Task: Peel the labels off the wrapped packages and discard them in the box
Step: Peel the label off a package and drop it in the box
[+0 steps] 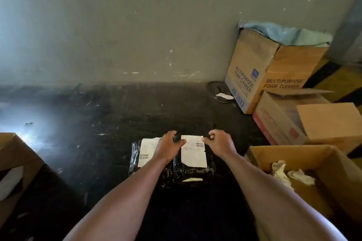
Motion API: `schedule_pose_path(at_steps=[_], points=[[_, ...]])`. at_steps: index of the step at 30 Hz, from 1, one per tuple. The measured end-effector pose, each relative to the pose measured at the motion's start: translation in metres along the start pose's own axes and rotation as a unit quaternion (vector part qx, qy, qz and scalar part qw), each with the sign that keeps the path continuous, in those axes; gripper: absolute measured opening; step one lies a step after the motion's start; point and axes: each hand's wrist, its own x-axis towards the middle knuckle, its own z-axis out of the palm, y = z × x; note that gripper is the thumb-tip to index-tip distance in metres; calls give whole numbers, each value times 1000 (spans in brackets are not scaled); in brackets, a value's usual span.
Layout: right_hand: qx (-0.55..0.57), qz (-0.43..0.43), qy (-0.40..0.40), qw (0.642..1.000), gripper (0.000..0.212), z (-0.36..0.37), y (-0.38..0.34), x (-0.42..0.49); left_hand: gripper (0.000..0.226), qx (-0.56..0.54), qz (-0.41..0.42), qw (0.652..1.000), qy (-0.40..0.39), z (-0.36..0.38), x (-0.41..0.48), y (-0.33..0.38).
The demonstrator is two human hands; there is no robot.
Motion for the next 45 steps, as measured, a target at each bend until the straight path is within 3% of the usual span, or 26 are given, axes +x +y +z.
schedule_pose_path(at_steps=[7, 13, 20, 25, 29, 39, 45], points=[[-9, 26, -35, 999, 64, 28, 13, 24, 75, 9, -58, 998, -30, 29, 10, -15], [1, 31, -43, 999, 67, 43, 18, 47, 81, -8, -77, 997, -12, 46, 16, -21], [2, 28, -77, 997, 49, 54, 27, 78, 85, -7, -72, 997, 0, 64, 20, -32], [60, 57, -79, 993, 13, 53, 23, 89, 89, -10, -69, 997, -22, 65, 16, -37], [54, 38, -72, 995, 13, 54, 15, 87, 102, 12, -60, 996, -68, 58, 21, -41], [138, -17, -22, 990, 8, 33, 7, 66, 101, 24, -35, 994, -102, 47, 15, -41], [164, -23, -18, 986, 8, 19, 9, 57, 104, 50, -25, 985, -164, 42, 15, -41]])
